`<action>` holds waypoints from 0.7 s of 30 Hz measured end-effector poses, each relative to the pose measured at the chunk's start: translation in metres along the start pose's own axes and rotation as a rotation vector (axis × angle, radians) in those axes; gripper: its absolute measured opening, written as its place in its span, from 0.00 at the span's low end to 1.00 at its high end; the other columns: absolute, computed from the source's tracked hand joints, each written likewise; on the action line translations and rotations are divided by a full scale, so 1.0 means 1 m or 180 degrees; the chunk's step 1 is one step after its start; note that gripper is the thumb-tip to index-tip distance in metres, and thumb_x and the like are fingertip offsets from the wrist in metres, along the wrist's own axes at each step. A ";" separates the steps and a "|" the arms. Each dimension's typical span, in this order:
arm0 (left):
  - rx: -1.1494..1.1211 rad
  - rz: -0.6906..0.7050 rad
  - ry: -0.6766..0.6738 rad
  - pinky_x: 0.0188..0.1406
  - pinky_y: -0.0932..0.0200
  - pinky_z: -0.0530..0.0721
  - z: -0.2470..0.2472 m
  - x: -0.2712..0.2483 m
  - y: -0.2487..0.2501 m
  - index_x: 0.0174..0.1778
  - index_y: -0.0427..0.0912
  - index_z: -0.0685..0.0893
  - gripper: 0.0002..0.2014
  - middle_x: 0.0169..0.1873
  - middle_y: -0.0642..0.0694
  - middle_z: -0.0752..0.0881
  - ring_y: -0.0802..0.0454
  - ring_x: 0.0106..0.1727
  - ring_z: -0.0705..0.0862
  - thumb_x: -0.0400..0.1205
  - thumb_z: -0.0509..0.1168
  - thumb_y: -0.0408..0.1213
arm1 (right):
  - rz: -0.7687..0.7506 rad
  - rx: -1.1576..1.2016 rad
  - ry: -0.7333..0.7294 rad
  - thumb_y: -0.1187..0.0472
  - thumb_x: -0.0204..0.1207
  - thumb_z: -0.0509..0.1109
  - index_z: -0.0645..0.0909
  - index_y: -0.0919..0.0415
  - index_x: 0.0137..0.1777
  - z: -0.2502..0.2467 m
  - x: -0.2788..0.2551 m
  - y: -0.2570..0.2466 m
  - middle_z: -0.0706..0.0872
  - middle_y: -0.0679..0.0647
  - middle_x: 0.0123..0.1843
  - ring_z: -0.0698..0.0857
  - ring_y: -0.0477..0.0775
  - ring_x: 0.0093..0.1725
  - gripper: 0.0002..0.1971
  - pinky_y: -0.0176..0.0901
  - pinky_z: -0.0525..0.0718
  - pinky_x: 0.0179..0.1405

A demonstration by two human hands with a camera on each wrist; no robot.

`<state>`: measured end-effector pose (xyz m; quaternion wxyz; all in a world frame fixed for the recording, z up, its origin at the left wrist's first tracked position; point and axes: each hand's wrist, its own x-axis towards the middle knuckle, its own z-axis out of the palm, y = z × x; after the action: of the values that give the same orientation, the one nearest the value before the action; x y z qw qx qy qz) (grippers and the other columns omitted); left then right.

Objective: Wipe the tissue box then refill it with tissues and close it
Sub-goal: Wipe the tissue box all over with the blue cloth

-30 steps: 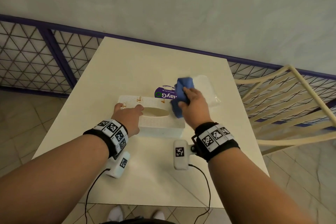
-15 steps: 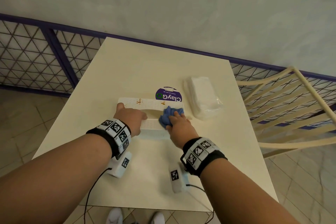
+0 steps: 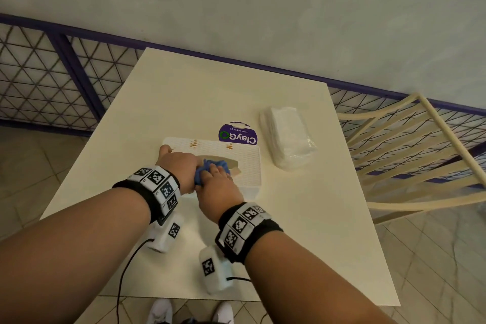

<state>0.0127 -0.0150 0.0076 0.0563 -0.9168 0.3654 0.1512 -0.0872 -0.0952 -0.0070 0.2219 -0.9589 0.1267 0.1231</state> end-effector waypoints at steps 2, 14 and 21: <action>-0.0015 0.0035 -0.0003 0.64 0.48 0.58 0.000 0.001 0.000 0.51 0.55 0.81 0.14 0.38 0.55 0.88 0.53 0.46 0.84 0.70 0.66 0.39 | -0.0056 -0.0095 -0.0005 0.52 0.83 0.55 0.67 0.54 0.77 -0.008 -0.004 0.017 0.61 0.54 0.84 0.56 0.55 0.83 0.23 0.58 0.42 0.82; -0.0003 0.0019 -0.0041 0.71 0.45 0.55 -0.007 -0.003 0.006 0.57 0.55 0.82 0.18 0.44 0.55 0.87 0.52 0.53 0.84 0.71 0.66 0.36 | -0.0123 -0.0017 0.0129 0.48 0.83 0.55 0.64 0.47 0.79 -0.003 -0.018 0.027 0.58 0.49 0.85 0.51 0.51 0.85 0.24 0.61 0.36 0.80; -0.0149 0.0038 -0.0169 0.78 0.44 0.45 -0.005 -0.004 0.002 0.65 0.59 0.78 0.27 0.49 0.56 0.87 0.53 0.60 0.81 0.72 0.69 0.33 | 0.0331 0.0223 0.0440 0.65 0.74 0.67 0.81 0.54 0.63 -0.037 -0.034 0.091 0.78 0.51 0.72 0.74 0.57 0.73 0.18 0.52 0.68 0.75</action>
<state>0.0099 -0.0154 0.0137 0.0437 -0.9113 0.3656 0.1843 -0.1397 -0.1843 -0.0008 0.2394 -0.9489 0.1956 0.0635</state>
